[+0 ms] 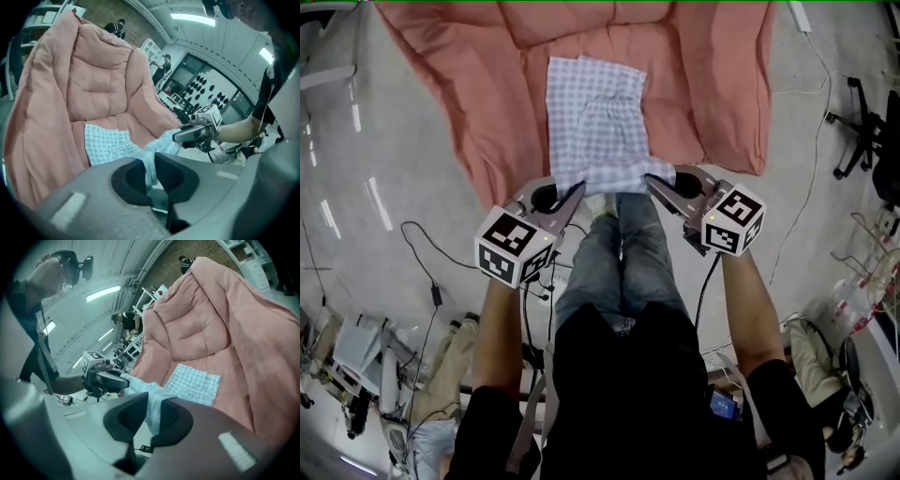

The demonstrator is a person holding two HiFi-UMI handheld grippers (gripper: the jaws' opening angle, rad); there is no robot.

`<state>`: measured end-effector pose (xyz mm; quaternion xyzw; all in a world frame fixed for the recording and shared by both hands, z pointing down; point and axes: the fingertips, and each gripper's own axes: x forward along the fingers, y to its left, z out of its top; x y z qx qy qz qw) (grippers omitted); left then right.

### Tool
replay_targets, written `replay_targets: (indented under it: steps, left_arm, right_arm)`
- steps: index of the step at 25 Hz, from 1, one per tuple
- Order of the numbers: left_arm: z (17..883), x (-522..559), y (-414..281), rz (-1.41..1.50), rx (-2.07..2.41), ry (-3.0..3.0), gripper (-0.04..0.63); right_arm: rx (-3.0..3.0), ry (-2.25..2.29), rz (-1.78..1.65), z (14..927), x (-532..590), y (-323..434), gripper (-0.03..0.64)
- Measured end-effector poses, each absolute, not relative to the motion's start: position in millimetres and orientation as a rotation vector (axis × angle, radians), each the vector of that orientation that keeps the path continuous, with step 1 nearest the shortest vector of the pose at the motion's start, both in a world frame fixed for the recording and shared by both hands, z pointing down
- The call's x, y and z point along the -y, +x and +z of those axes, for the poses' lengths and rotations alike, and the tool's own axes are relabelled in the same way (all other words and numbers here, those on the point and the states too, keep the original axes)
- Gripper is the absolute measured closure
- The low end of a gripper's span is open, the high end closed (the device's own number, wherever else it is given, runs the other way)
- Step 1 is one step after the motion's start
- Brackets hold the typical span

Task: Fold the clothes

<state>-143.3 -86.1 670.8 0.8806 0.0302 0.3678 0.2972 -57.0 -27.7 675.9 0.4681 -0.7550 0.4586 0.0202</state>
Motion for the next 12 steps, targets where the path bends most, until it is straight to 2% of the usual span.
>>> replay_targets:
  steps: [12]
  left_arm:
    - [704.4,180.3,-64.6,1.036,-0.019,2.323,0.571]
  right_arm:
    - [2.202,1.583,1.333,717.8,116.4,16.4,0.589]
